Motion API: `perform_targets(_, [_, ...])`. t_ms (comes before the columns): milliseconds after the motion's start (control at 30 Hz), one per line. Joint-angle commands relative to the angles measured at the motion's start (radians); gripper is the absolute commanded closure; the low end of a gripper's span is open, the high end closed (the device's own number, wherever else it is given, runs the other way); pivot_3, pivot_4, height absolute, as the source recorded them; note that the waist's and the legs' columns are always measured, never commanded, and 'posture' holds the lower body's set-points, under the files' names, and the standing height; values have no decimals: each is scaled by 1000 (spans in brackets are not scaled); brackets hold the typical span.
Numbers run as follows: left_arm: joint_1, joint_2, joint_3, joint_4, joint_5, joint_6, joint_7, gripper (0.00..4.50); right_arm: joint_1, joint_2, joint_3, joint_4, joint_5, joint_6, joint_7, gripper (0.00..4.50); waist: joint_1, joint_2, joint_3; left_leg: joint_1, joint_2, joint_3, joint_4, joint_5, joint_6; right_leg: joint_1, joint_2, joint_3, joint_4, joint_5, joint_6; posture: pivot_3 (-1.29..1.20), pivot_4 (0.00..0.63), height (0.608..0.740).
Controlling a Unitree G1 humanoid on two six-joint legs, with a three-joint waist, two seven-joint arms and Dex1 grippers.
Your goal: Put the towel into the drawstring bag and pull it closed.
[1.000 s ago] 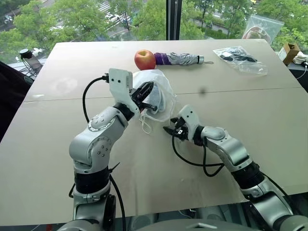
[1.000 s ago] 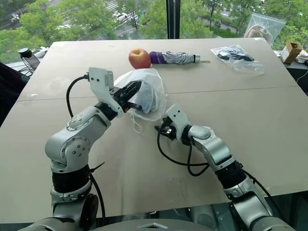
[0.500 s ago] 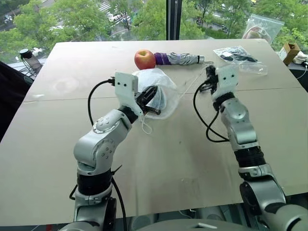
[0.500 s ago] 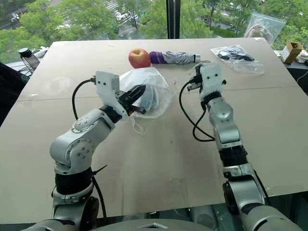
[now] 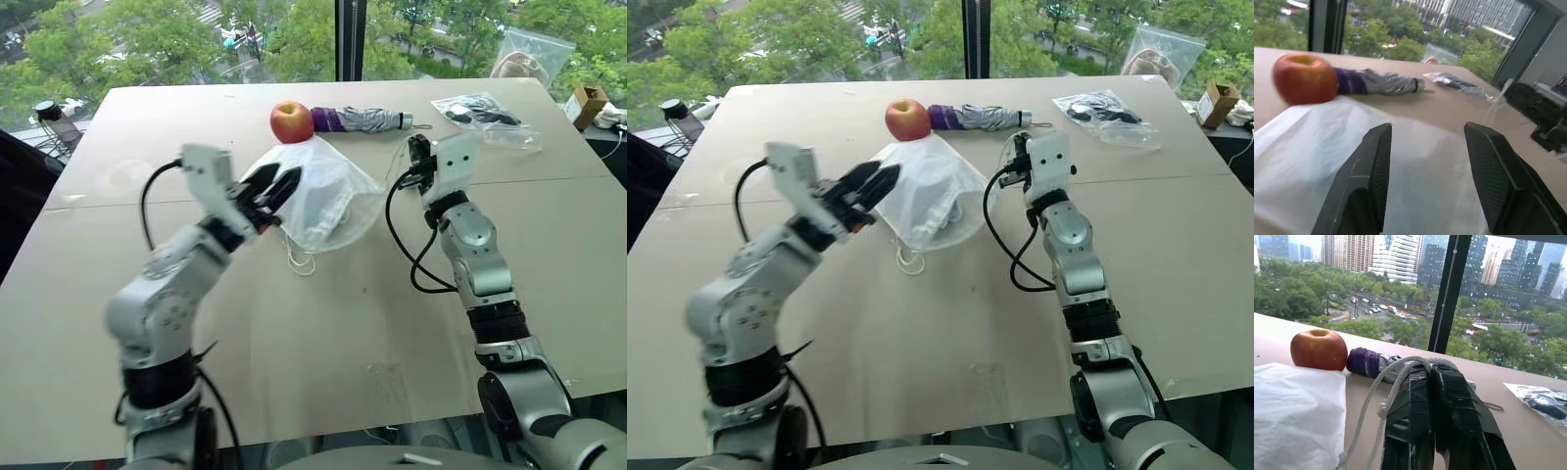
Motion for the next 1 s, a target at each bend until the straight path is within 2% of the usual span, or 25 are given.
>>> perform_targets(33, [69, 106, 34, -50, -41, 47, -83, 2103, 9, 4, 1, -41, 10, -2, 22, 4500, 4, 0, 0, 0, 0, 0, 0, 0, 0, 0, 0, 0, 0, 0, 0, 0, 150, 740])
perform_targets(100, [109, 133, 12, -65, -44, 51, -104, 2103, 12, 6, 2, -42, 8, 0, 28, 4500, 9, 0, 0, -1, 0, 0, 0, 0, 0, 0, -1, -1, -1, 0, 0, 0, 150, 740])
perform_targets(300, [171, 102, -115, -37, 56, -32, -108, 2103, 8, 15, -1, -41, 4, 7, 31, 4500, 6, 0, 0, 0, -3, 1, 2, 0, 0, 1, -5, 1, -1, 0, 0, 0, 150, 740])
perform_targets(367, [150, 35, -130, 26, 73, -64, -67, 2103, 12, 17, -4, -44, 5, 12, 30, 4500, 6, 0, 0, 1, -4, 1, 1, 0, 0, 1, -5, 1, 1, 0, 0, 0, 150, 740])
perform_targets(433, [126, -26, -153, 97, 119, -116, -28, 2103, 14, 18, -6, -47, 5, 16, 30, 4500, 8, 0, 0, 1, -3, 0, 1, 1, -1, 1, -3, 0, 1, 0, 0, 0, 150, 740])
perform_targets(533, [120, -70, -202, 157, 206, -191, -9, 2103, 15, 19, -8, -51, 4, 19, 29, 4500, 6, 0, 0, 1, -2, 0, 1, 0, 0, 1, -2, -1, 3, 0, -1, 0, 150, 740])
perform_targets(767, [156, -106, -348, 250, 411, -349, 9, 2103, 23, 21, -13, -59, 1, 22, 25, 4500, 7, 0, 0, 1, -2, 0, 1, 0, 0, 0, -2, 0, 2, 0, -1, 0, 150, 740])
perform_targets(1000, [164, -125, -471, 287, 620, -386, 105, 2103, 23, 26, -12, -58, 0, 22, 21, 4500, 9, 5, -4, 5, -2, 1, 1, -1, 2, 4, -2, 1, 3, 1, -2, 0, 150, 740])
